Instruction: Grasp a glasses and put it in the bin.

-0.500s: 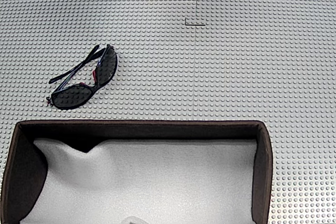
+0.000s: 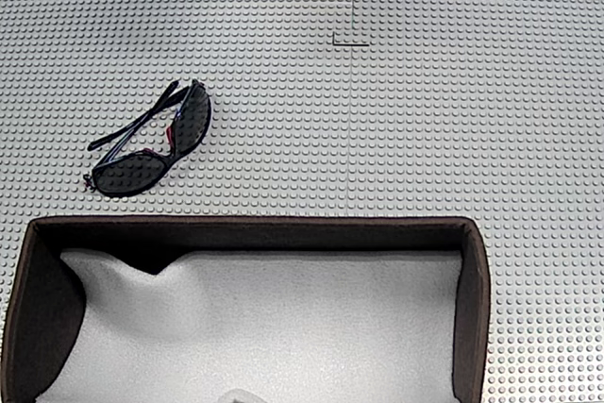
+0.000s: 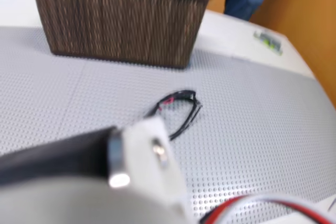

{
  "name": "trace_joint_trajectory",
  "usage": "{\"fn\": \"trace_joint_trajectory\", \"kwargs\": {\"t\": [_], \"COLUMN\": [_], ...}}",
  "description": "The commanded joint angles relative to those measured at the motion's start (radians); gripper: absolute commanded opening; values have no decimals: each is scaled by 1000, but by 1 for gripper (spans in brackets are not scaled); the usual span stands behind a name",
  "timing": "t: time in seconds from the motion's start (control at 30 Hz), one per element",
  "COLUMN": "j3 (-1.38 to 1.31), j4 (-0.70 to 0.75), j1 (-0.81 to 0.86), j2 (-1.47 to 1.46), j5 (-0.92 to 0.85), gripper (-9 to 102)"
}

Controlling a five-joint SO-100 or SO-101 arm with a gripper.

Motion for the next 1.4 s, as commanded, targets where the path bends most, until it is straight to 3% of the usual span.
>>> {"fn": "trace_joint_trajectory", "kwargs": {"t": [0.0,0.27,0.5,0.77,1.23,1.37], "j3": [-40,-101,-273,-505,-453,-472], "j4": [-11,-12,57,267,190,172], "j1": [31,37,38,123,190,207], "j2": [-18,-38,-282,-726,-996,-1068], "j5": [-18,44,26,12,-55,-110], "gripper": [0,0,0,2,4,14]}}
